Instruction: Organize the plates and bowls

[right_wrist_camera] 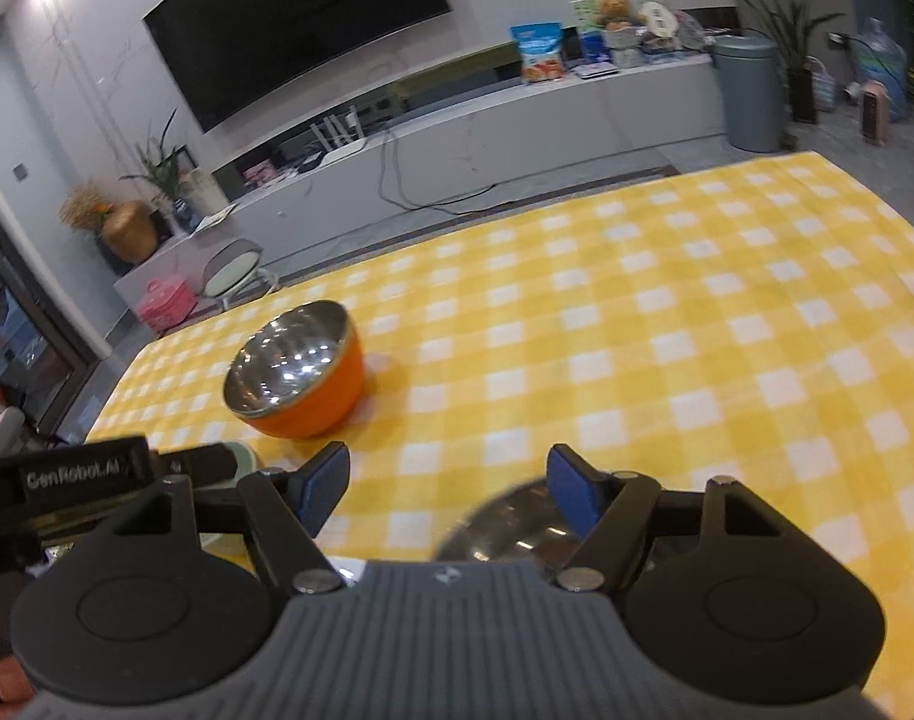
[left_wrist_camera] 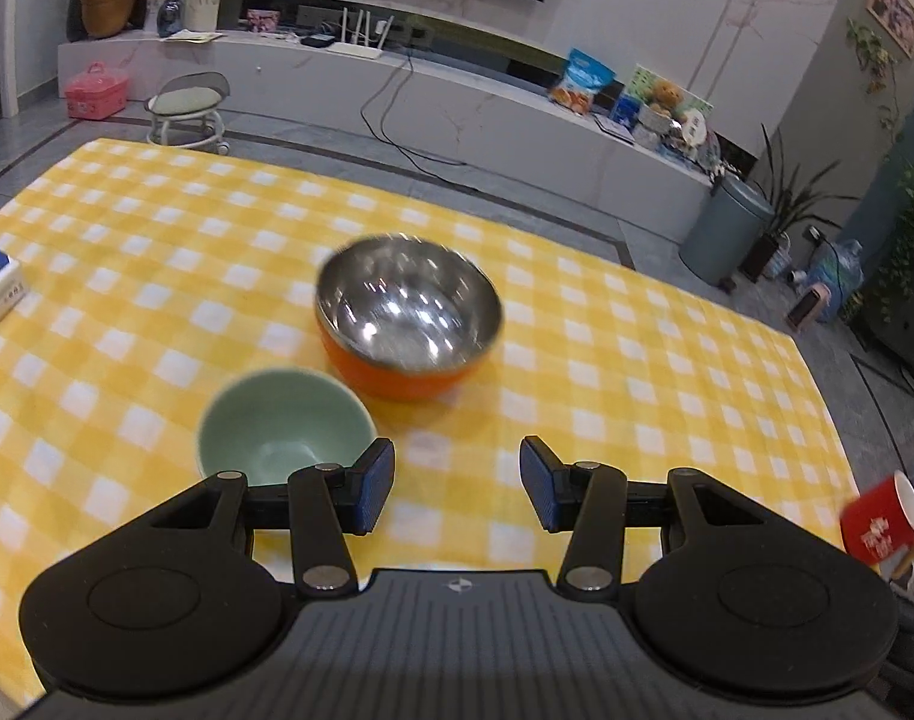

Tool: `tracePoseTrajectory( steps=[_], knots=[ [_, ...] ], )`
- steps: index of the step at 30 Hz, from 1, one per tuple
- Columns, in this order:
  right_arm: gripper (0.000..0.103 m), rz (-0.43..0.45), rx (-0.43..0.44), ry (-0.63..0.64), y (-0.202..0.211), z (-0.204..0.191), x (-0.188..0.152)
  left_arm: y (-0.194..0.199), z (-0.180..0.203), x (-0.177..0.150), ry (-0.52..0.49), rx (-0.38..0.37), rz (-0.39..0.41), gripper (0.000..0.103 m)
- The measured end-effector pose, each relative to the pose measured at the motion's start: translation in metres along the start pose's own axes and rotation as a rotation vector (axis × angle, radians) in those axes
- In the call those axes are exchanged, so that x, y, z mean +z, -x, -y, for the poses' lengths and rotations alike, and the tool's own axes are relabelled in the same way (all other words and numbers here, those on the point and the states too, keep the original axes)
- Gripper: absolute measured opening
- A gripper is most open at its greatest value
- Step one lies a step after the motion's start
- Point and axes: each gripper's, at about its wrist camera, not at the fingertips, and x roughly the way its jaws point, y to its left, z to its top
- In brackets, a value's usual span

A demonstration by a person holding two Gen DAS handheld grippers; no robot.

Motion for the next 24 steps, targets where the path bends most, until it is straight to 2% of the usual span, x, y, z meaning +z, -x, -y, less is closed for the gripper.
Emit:
tracePoseTrajectory(
  steps=[7,12,16,24],
  knots=[
    [0.072,-0.033,-0.023,0.073,-0.043,-0.028,0.02,-0.024,-0.023,0.034,-0.016,0.055,0.016,0.058],
    [0.071,-0.077,-0.041,0.071,-0.079,-0.037,0.033,-0.05,-0.037,0.052,-0.03,0.085,0.011,0.059],
    [0.066,-0.1,-0.065,0.043,-0.106,-0.044,0.044,-0.069,-0.046,0.061,-0.026,0.087,0.005,0.059],
    [0.064,-0.128,-0.08,0.042,-0.143,-0.06,0.058,-0.104,-0.058,0.069,-0.015,0.101,-0.038,0.058]
  ],
)
